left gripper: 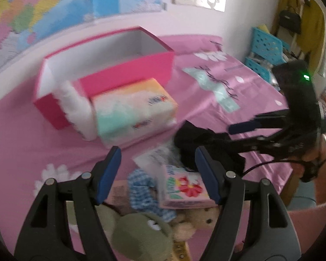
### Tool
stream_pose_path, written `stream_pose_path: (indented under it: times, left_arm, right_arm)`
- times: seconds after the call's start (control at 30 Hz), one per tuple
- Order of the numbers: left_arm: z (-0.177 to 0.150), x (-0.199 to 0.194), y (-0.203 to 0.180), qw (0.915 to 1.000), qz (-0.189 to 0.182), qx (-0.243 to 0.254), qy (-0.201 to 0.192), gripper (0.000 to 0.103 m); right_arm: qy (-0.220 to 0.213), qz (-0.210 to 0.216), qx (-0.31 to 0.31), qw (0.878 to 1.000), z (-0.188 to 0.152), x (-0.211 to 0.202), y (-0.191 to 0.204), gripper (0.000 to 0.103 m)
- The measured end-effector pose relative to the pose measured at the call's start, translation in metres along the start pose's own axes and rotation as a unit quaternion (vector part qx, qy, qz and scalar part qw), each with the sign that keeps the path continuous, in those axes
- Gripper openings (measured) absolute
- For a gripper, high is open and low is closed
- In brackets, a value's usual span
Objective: Organize soft objects
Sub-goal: 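Move the right gripper to the black cloth scrunchie and grasp it, then lift the black scrunchie, carry it into the pink box, release it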
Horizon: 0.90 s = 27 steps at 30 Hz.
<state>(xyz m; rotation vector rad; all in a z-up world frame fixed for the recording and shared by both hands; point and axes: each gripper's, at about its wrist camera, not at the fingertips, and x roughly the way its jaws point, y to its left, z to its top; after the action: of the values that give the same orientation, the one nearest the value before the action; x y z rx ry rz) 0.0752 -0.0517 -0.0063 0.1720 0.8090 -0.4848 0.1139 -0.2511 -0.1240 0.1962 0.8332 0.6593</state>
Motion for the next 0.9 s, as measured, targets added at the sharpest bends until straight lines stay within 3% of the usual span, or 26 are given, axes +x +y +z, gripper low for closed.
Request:
stream_pose_path:
  times: [0.2, 0.23, 0.33, 0.47, 0.57, 0.9]
  left_arm:
    - [0.003, 0.024, -0.015, 0.9986, -0.033, 0.020, 0.036, 0.072]
    - [0.003, 0.027, -0.016, 0.9982, -0.035, 0.022, 0.042, 0.072]
    - [0.003, 0.035, -0.021, 0.9968, -0.051, 0.028, 0.055, 0.070]
    - [0.005, 0.044, -0.026, 0.9957, -0.057, 0.025, 0.068, 0.055]
    - [0.005, 0.047, -0.030, 0.9951, -0.063, 0.023, 0.073, 0.043]
    - [0.010, 0.033, -0.041, 0.9970, -0.054, 0.035, 0.042, 0.030]
  right_arm:
    - [0.013, 0.029, 0.031, 0.999, -0.003, 0.024, -0.014, 0.067]
    - [0.007, 0.034, 0.025, 0.999, -0.003, 0.025, -0.013, 0.065]
    - [0.008, 0.043, 0.029, 0.999, -0.005, 0.025, -0.018, 0.041]
    - [-0.006, 0.045, 0.022, 0.999, -0.009, 0.019, -0.019, 0.024]
    - [-0.018, 0.037, 0.008, 0.999, -0.009, 0.012, -0.015, 0.021]
    - [-0.057, 0.020, -0.026, 0.998, -0.001, -0.006, -0.001, 0.017]
